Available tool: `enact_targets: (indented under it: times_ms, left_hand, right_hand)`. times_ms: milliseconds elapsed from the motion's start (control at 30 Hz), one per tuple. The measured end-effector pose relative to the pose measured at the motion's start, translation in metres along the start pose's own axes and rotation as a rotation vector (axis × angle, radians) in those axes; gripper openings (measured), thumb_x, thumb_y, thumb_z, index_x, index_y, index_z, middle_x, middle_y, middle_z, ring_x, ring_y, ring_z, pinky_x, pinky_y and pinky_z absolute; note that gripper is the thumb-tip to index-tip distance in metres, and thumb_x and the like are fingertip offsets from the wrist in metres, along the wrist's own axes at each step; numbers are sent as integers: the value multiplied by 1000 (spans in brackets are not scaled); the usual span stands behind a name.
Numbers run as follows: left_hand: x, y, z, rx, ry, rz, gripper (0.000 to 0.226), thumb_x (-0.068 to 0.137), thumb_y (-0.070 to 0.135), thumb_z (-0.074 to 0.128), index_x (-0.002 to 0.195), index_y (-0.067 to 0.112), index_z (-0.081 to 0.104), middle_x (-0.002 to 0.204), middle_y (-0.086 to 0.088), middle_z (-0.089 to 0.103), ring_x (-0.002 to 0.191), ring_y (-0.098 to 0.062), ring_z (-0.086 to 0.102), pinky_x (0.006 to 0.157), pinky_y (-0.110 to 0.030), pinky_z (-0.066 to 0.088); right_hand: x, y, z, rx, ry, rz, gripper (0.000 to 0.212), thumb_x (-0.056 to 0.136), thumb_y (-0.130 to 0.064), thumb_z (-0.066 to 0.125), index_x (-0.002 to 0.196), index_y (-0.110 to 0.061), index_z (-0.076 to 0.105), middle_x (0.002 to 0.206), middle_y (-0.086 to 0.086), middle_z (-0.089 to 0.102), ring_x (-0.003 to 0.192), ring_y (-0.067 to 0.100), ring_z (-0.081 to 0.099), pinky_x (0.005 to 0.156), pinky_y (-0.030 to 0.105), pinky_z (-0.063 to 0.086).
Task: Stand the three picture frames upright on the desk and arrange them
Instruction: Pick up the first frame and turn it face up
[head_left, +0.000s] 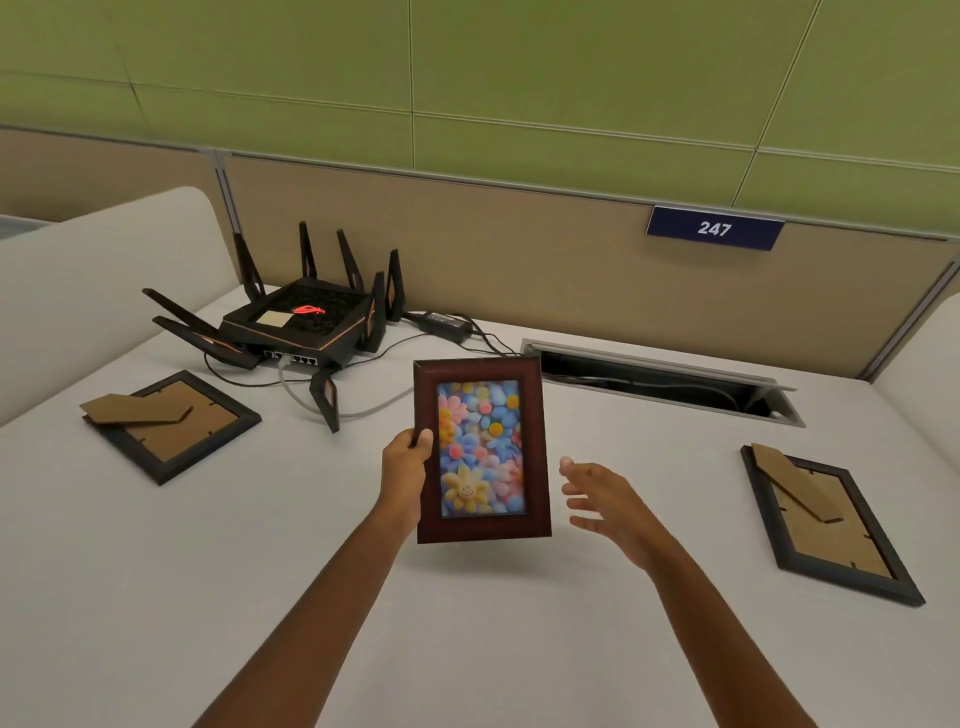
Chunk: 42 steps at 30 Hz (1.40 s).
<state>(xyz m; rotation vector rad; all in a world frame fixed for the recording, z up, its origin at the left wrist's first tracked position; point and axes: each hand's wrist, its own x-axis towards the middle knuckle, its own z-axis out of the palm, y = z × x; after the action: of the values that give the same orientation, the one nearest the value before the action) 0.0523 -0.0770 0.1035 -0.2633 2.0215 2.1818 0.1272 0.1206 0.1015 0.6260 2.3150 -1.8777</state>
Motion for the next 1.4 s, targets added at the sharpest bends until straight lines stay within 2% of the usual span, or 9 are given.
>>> enact_targets:
  times_ms: [133, 233, 333, 433, 633, 800, 900, 1033, 1400]
  left_hand:
    - [1, 2, -8, -36, -78, -54, 25, 97, 21, 36, 102, 4, 53, 108, -13, 59, 94, -26, 58, 82, -36, 47]
    - [1, 2, -13, -44, -125, -68, 20, 96, 20, 37, 95, 8, 53, 102, -10, 59, 81, -21, 60, 72, -31, 50]
    - [2, 1, -19, -11, -151, -58, 22, 96, 21, 37, 98, 7, 54, 106, -13, 61, 81, -20, 61, 77, -34, 50]
    - [6, 2, -24, 22, -156, -34, 26, 96, 19, 38, 105, 2, 55, 112, -18, 62, 85, -24, 61, 84, -37, 49]
    - [15, 1, -40, 30, -178, -21, 22, 96, 21, 37, 94, 10, 57, 102, -9, 63, 77, -14, 62, 66, -25, 51]
    - [24, 1, -51, -26, -211, -24, 23, 96, 21, 37, 100, 9, 57, 104, -8, 63, 90, -23, 62, 80, -34, 52]
    - [31, 1, -60, -52, -252, 12, 26, 96, 20, 37, 105, 6, 57, 95, -5, 66, 85, -18, 65, 71, -26, 55]
    - [39, -2, -68, -93, -283, 34, 25, 96, 18, 36, 90, 17, 61, 90, -2, 66, 67, -5, 70, 61, -18, 58]
    - [55, -11, -91, -158, -255, 39, 24, 96, 21, 36, 98, 16, 59, 93, 1, 66, 69, -6, 71, 55, -19, 57]
  right_hand:
    - [-1, 8, 20, 44, -231, -16, 33, 85, -50, 44, 104, -26, 57, 109, -1, 64, 102, 17, 61, 77, 27, 54]
    - [2, 10, 33, 120, -362, 14, 41, 76, -52, 49, 110, -29, 53, 114, -4, 63, 108, 16, 61, 88, 34, 53]
    - [9, 10, 41, 192, -421, 18, 46, 70, -49, 55, 111, -28, 53, 118, -2, 63, 110, 20, 61, 93, 39, 51]
    - [17, 7, 47, 251, -430, 7, 41, 71, -45, 57, 109, -28, 55, 115, -3, 66, 108, 20, 63, 87, 36, 54]
    - [28, -5, 62, 443, -436, 15, 36, 71, -40, 59, 105, -27, 59, 94, -9, 76, 90, 14, 71, 63, 28, 58]
    - [34, -6, 77, 465, -442, 36, 33, 69, -38, 62, 100, -27, 61, 91, -8, 76, 88, 14, 71, 63, 28, 59]
    - [35, -5, 85, 433, -471, 38, 32, 69, -35, 63, 100, -26, 62, 92, -7, 76, 88, 15, 71, 65, 27, 59]
    - [37, -7, 96, 420, -476, 20, 35, 69, -32, 64, 103, -25, 61, 94, -6, 75, 90, 16, 71, 72, 28, 59]
    - [45, -12, 120, 384, -414, -61, 21, 86, -19, 53, 105, -27, 55, 105, -5, 66, 91, 14, 68, 75, 26, 58]
